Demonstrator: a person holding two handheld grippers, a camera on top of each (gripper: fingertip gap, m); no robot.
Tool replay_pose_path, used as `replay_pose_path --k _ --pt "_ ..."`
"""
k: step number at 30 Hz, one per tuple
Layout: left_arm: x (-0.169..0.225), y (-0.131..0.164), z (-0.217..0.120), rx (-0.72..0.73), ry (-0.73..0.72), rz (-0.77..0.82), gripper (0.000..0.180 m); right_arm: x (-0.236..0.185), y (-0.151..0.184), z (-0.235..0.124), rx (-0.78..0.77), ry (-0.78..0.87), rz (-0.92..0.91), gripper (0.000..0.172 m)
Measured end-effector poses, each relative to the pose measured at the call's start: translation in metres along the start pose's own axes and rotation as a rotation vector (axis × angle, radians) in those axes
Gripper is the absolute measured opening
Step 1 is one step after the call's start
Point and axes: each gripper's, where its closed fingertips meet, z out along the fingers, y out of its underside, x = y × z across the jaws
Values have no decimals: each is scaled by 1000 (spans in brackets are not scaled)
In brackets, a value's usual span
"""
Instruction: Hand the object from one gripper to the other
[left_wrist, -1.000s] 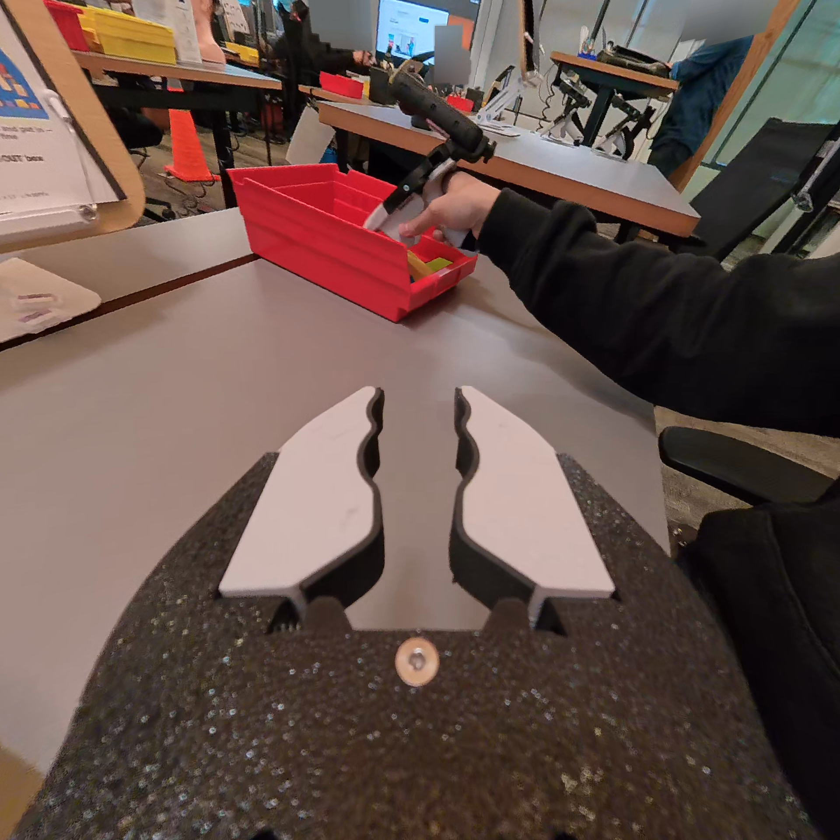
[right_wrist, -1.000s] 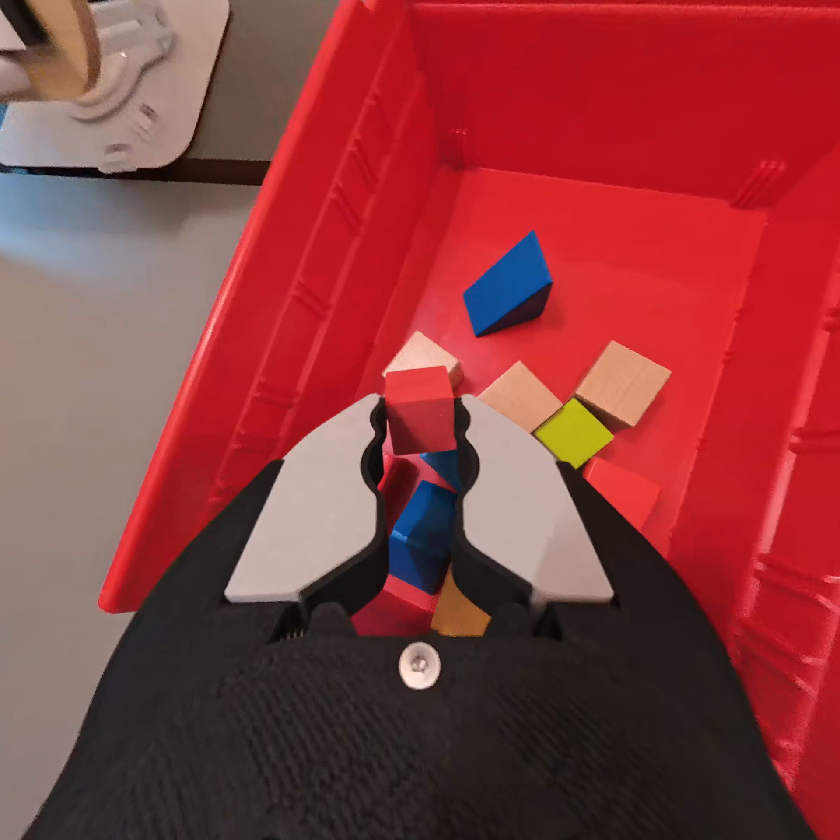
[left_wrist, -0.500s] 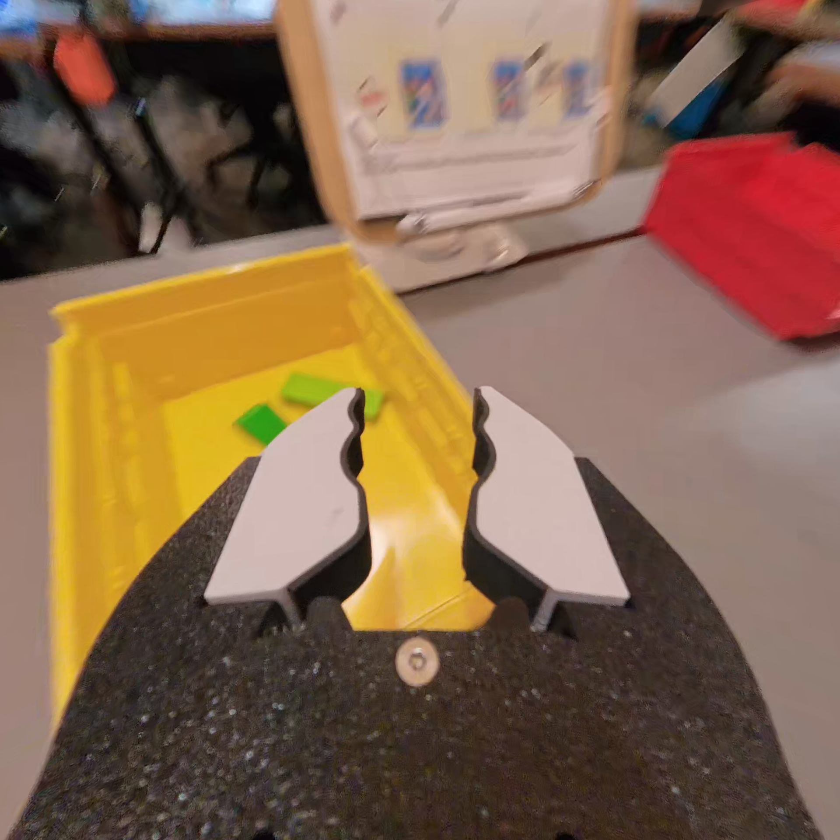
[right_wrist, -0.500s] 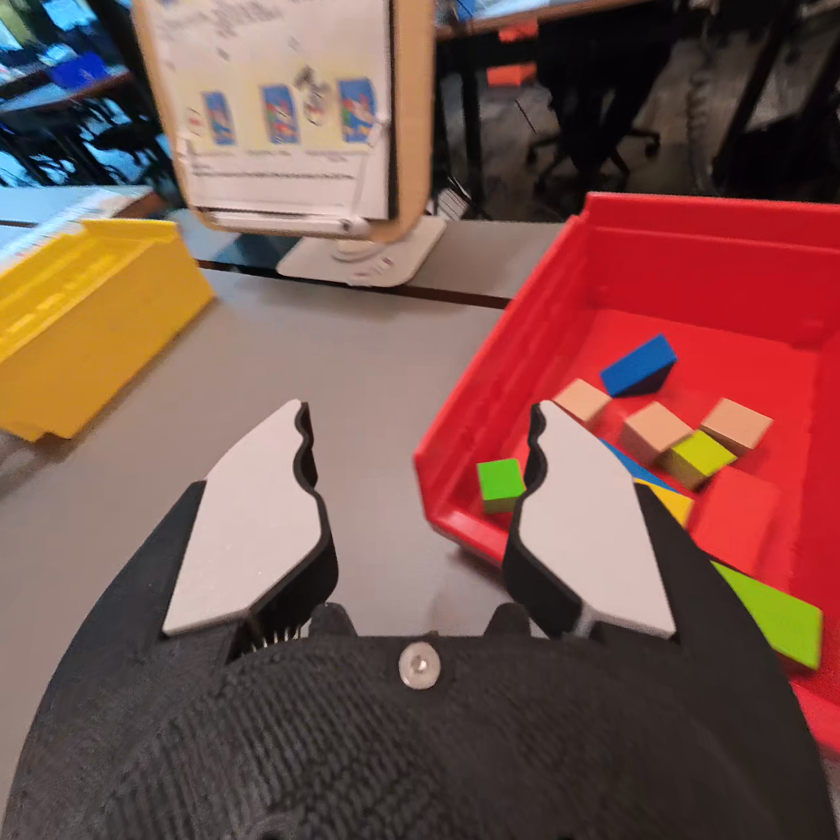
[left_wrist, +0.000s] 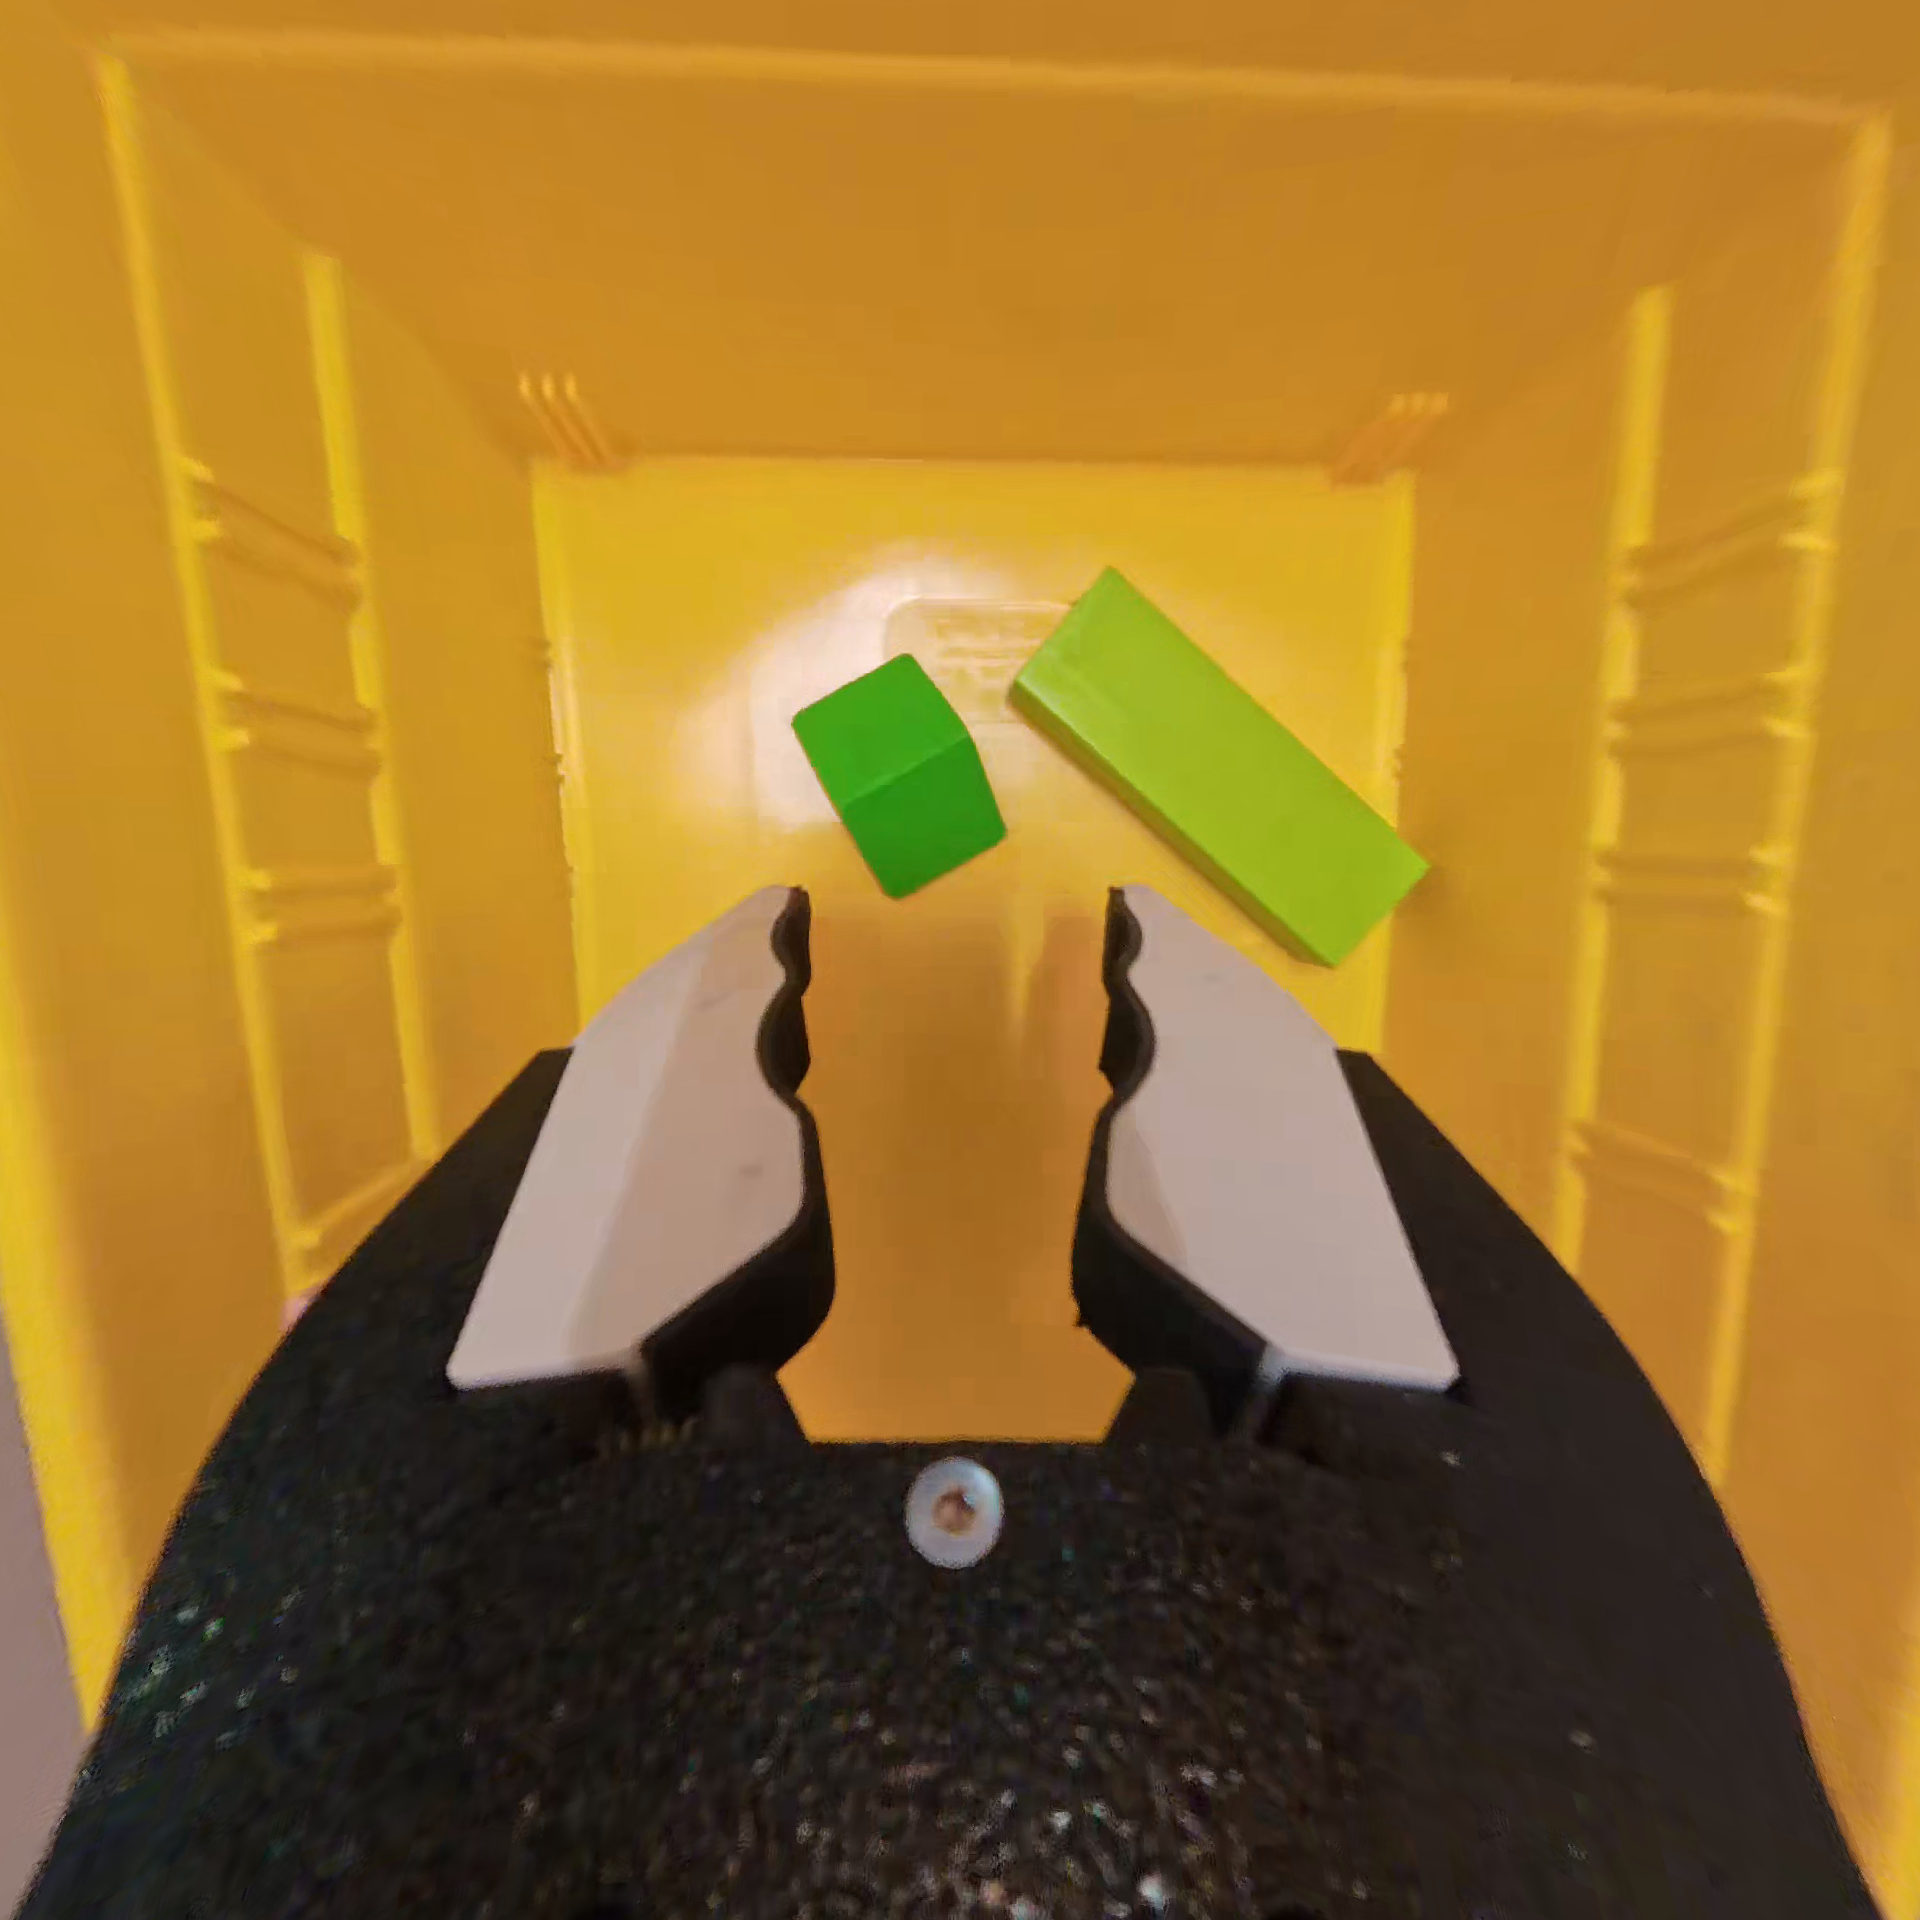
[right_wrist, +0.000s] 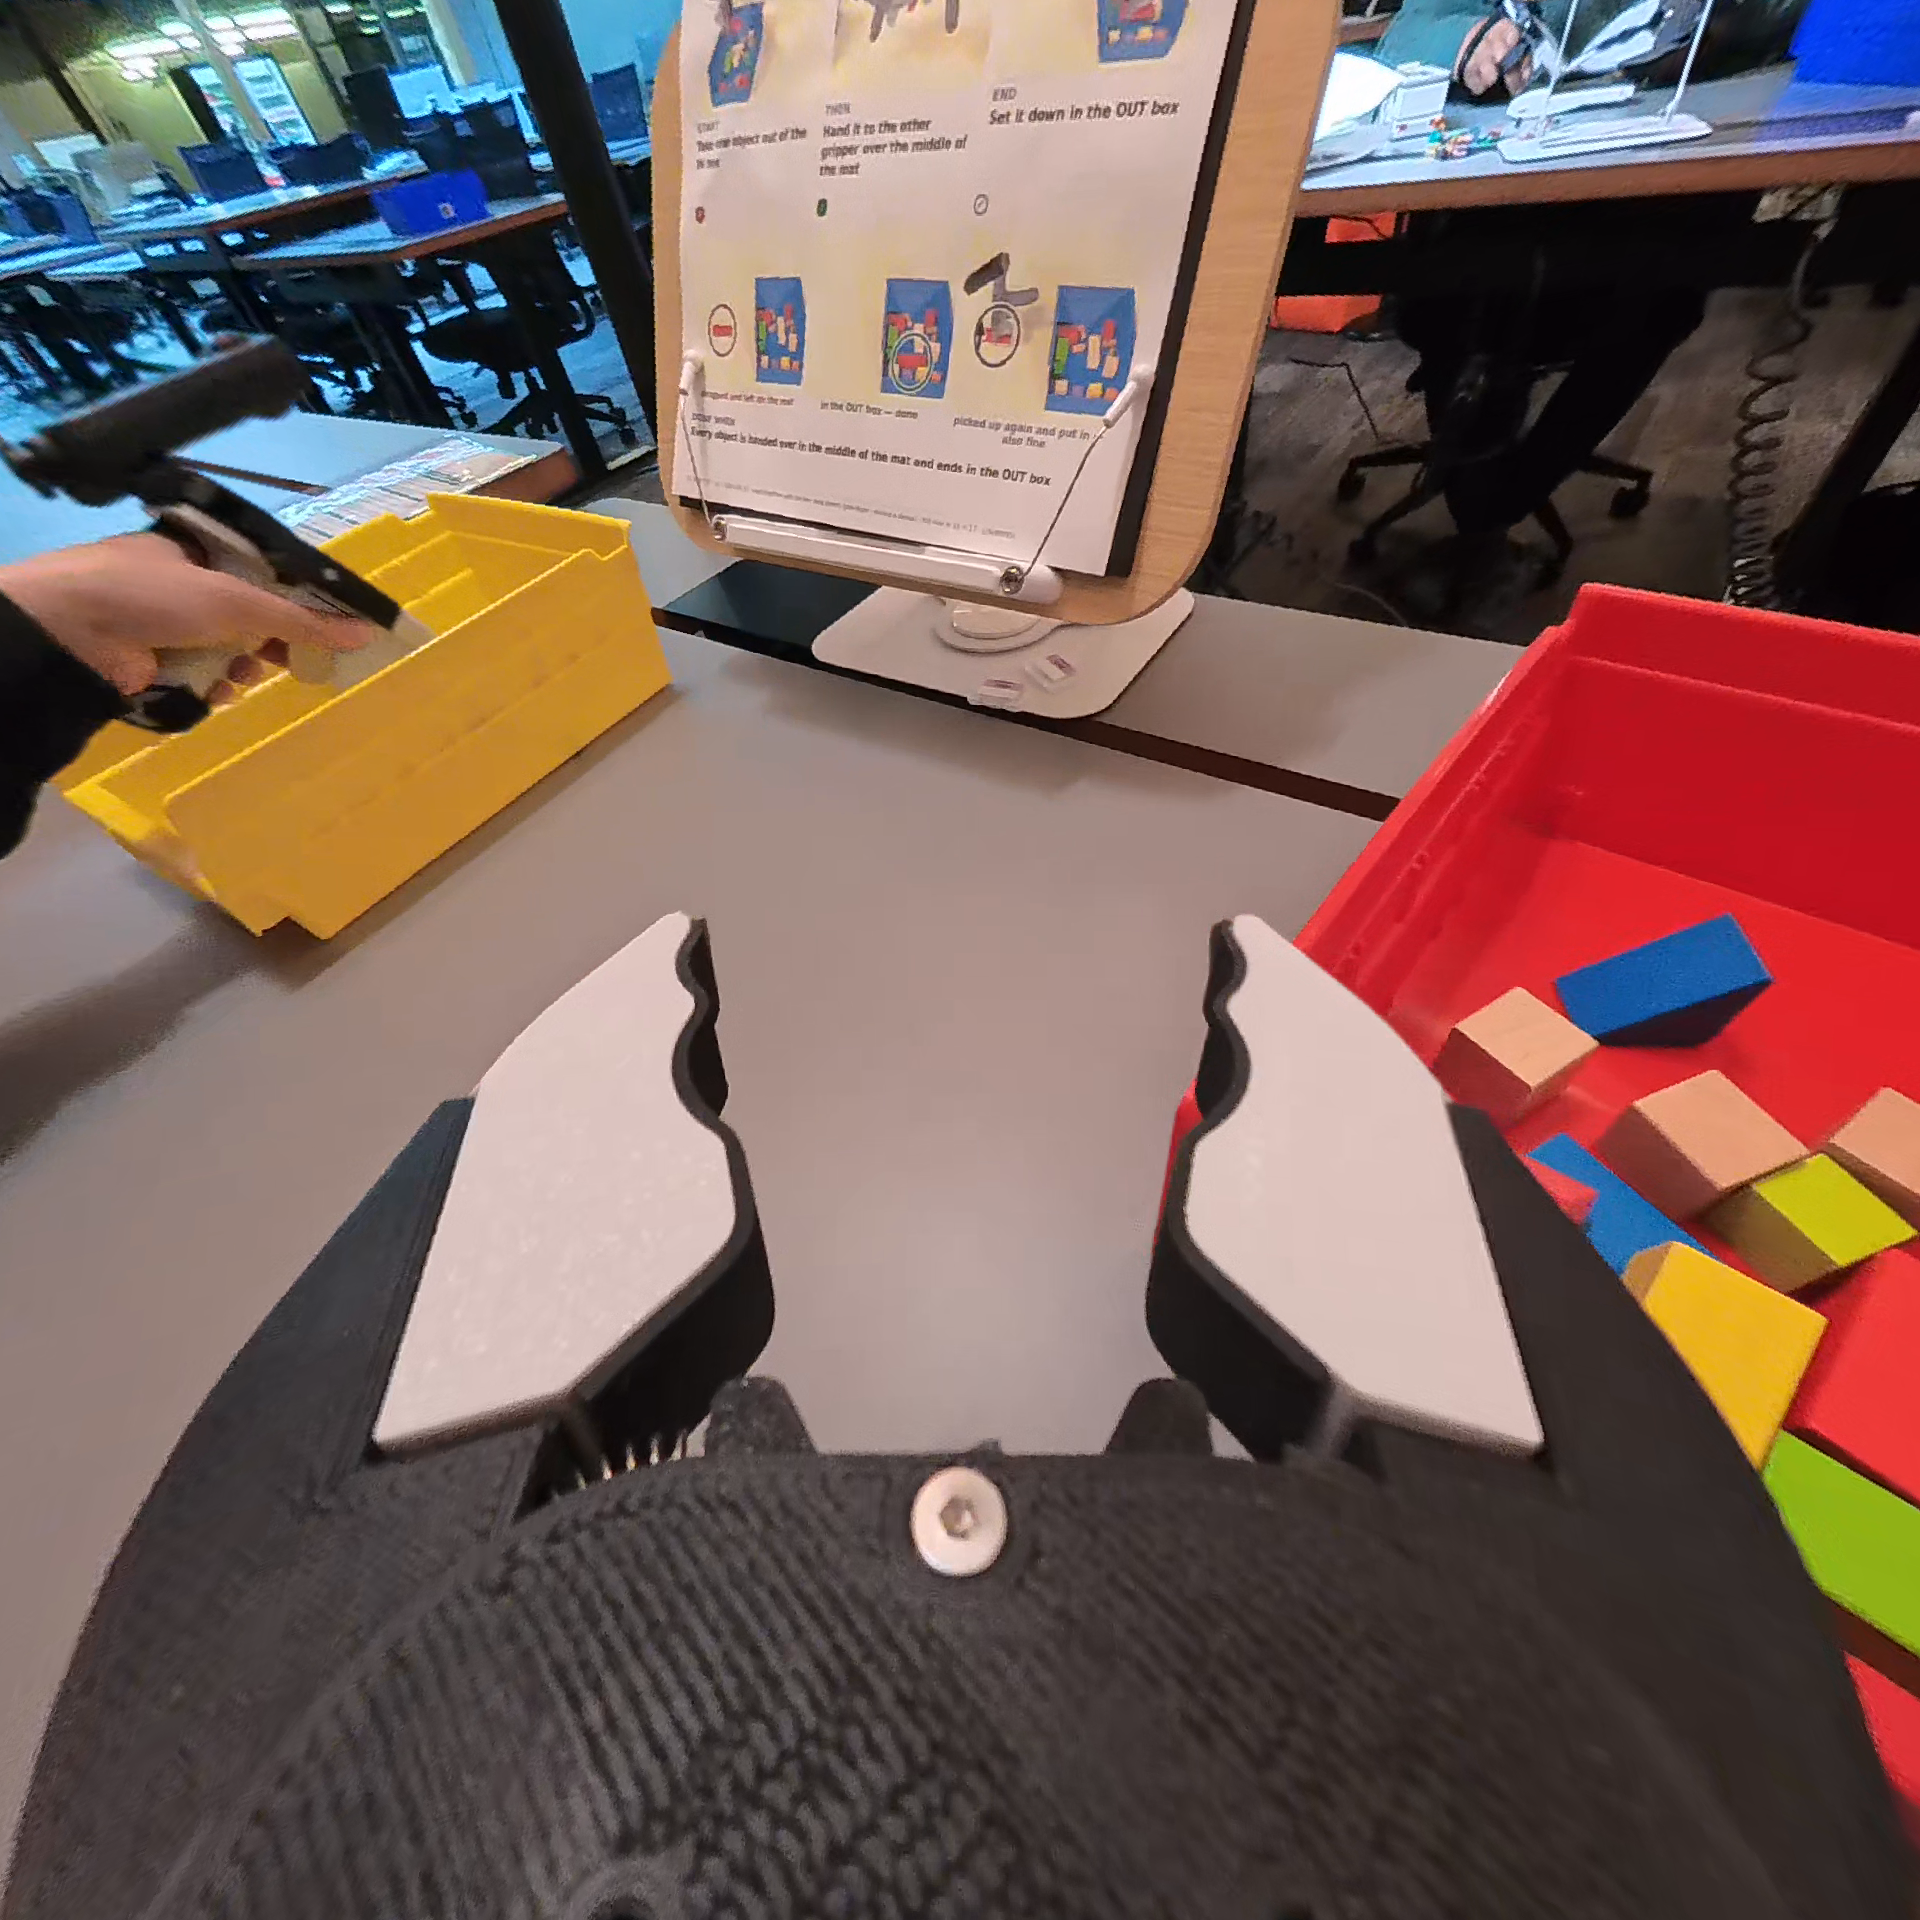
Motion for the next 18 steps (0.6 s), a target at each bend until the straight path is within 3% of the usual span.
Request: replay_pose_path --k 6,11,18 --pt "-7 1 24 -80 -42 -58 55 7 1 -1 19 -5 31 90" --pt "-11 2 35 -64 -75 -127 53 8 4 2 22 -28 54 89" --pt "-22 -1 38 26 -157 -113 31 8 6 3 23 -42 75 89"
